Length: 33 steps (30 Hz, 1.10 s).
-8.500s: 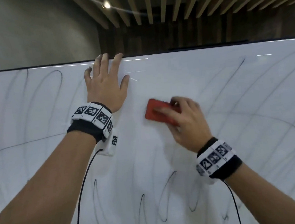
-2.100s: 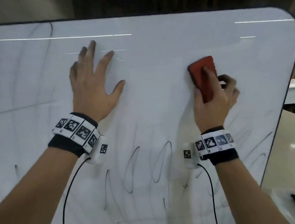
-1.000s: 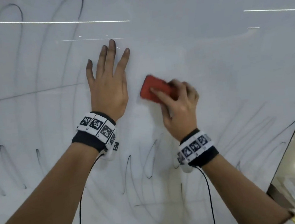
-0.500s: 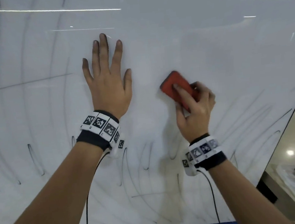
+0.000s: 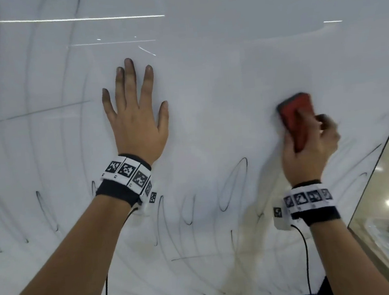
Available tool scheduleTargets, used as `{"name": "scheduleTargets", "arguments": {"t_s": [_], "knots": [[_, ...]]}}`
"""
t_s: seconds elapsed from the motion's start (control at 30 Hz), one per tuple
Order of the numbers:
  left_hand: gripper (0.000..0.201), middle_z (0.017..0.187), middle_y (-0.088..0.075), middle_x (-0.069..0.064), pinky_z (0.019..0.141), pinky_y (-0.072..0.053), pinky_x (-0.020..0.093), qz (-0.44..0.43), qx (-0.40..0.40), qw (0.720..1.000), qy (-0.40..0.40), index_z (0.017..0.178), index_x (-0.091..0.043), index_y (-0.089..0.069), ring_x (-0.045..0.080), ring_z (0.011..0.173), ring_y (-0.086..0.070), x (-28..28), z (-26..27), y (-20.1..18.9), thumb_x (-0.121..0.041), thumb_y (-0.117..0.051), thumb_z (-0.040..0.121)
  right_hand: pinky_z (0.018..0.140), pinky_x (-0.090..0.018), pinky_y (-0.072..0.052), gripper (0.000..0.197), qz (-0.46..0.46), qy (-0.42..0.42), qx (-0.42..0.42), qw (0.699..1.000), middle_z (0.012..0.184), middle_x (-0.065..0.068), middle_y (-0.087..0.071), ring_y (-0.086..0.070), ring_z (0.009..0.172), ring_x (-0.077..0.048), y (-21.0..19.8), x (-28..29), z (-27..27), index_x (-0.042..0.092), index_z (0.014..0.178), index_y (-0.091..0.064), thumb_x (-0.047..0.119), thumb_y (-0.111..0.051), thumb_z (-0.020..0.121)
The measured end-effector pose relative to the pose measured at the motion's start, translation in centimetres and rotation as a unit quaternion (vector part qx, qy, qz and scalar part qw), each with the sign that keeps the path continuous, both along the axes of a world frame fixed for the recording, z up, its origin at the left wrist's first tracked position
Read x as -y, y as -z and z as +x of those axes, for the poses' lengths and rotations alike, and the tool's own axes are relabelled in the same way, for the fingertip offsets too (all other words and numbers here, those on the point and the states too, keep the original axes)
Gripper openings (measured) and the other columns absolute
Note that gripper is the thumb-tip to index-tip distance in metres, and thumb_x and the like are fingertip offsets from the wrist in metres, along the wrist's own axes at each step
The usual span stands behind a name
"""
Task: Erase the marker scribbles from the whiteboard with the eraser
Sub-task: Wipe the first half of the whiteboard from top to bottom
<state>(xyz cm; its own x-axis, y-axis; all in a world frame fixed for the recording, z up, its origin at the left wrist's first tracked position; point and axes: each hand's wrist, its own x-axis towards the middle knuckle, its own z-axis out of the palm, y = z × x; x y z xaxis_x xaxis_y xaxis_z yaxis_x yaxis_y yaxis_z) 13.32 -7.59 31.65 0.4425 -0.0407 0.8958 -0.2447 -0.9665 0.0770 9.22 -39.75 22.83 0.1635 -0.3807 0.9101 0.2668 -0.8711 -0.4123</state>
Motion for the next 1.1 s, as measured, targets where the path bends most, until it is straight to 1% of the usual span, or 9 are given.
{"name": "scheduleTargets", "arguments": {"t_s": [0.07,0.13,0.23,0.37,0.6,0.67,0.8,0.87,1.1], "knots": [[0.067,0.170,-0.004,0.012,0.125,-0.010,0.057,-0.023,-0.011,1.000,-0.010,0.162,-0.023,-0.012,0.029,0.157,-0.005,1.4,-0.4,0.0,-0.049,-0.033,0.104,0.104,-0.050,-0.039,0.054,0.138,0.006,0.025,0.990,0.136,-0.018,-0.049,-0.048,0.118,-0.038,-0.7,0.7,0.3,0.023,0.138,-0.057,0.022,-0.066,0.086],[0.073,0.169,-0.001,0.016,0.125,-0.011,0.057,-0.056,-0.034,0.998,-0.013,0.162,-0.020,-0.010,0.033,0.157,-0.003,3.0,-0.9,-0.1,-0.051,-0.037,0.101,0.104,-0.048,-0.037,0.054,0.145,-0.001,0.026,0.989,0.136,-0.020,-0.049,-0.048,0.118,-0.040,0.5,-1.1,0.5,0.021,0.137,-0.059,0.019,-0.066,0.084],[0.080,0.169,0.003,0.017,0.125,-0.008,0.057,-0.075,-0.055,0.995,0.023,0.162,-0.025,-0.010,0.035,0.157,0.000,5.4,-1.8,-0.5,-0.047,-0.049,0.096,0.103,-0.052,-0.037,0.053,-0.087,-0.042,-0.048,0.994,0.133,-0.018,-0.052,-0.049,0.116,-0.044,6.6,-5.3,0.2,0.028,0.126,-0.063,0.008,-0.072,0.078],[0.070,0.170,-0.003,0.010,0.125,-0.010,0.055,0.048,-0.023,0.997,0.062,0.160,-0.032,-0.020,0.031,0.157,-0.004,8.8,-2.5,0.1,-0.035,-0.051,0.097,0.097,-0.051,-0.039,0.052,-0.355,-0.062,-0.120,0.925,0.131,-0.008,-0.053,-0.051,0.110,-0.036,9.5,-5.0,-0.5,0.036,0.114,-0.070,0.005,-0.077,0.073],[0.064,0.171,-0.003,0.005,0.125,-0.005,0.054,0.017,-0.017,0.997,0.079,0.160,-0.035,-0.019,0.025,0.158,-0.003,9.7,-2.0,0.8,-0.020,-0.042,0.102,0.105,-0.051,-0.036,0.048,0.011,-0.050,-0.015,0.999,0.133,-0.013,-0.051,-0.047,0.118,-0.039,-0.7,1.0,-0.6,0.027,0.125,-0.067,0.009,-0.071,0.081],[0.064,0.170,-0.002,0.006,0.126,-0.006,0.054,0.010,-0.018,0.997,0.071,0.160,-0.034,-0.018,0.025,0.158,-0.002,10.1,-2.1,0.8,-0.023,-0.041,0.102,0.105,-0.050,-0.036,0.050,-0.001,-0.052,-0.019,0.998,0.133,-0.016,-0.051,-0.048,0.117,-0.040,1.4,-1.2,-0.3,0.027,0.124,-0.065,0.007,-0.071,0.079],[0.064,0.170,-0.003,0.008,0.125,-0.011,0.056,0.009,-0.023,0.998,0.052,0.160,-0.034,-0.016,0.026,0.158,-0.004,10.4,-2.0,1.0,-0.036,-0.042,0.102,0.099,-0.050,-0.037,0.050,-0.294,-0.086,-0.116,0.945,0.133,-0.008,-0.050,-0.049,0.113,-0.036,10.4,-4.1,-0.7,0.036,0.113,-0.069,0.006,-0.077,0.073],[0.063,0.170,-0.004,0.007,0.125,-0.011,0.057,0.020,-0.017,0.999,0.045,0.160,-0.035,-0.016,0.025,0.158,-0.005,9.8,-1.9,1.1,-0.042,-0.042,0.103,0.099,-0.049,-0.038,0.055,-0.344,-0.086,-0.133,0.925,0.132,-0.005,-0.050,-0.050,0.112,-0.035,11.5,-1.8,-1.0,0.040,0.114,-0.068,0.006,-0.080,0.072],[0.067,0.170,-0.004,0.009,0.125,-0.012,0.057,-0.042,-0.025,0.997,0.058,0.159,-0.028,-0.023,0.029,0.157,-0.005,11.9,-2.3,1.4,-0.044,-0.048,0.099,0.100,-0.051,-0.038,0.044,-0.106,-0.036,-0.057,0.992,0.132,-0.019,-0.050,-0.047,0.114,-0.039,0.6,5.4,-0.8,0.025,0.128,-0.064,0.013,-0.070,0.085]]}}
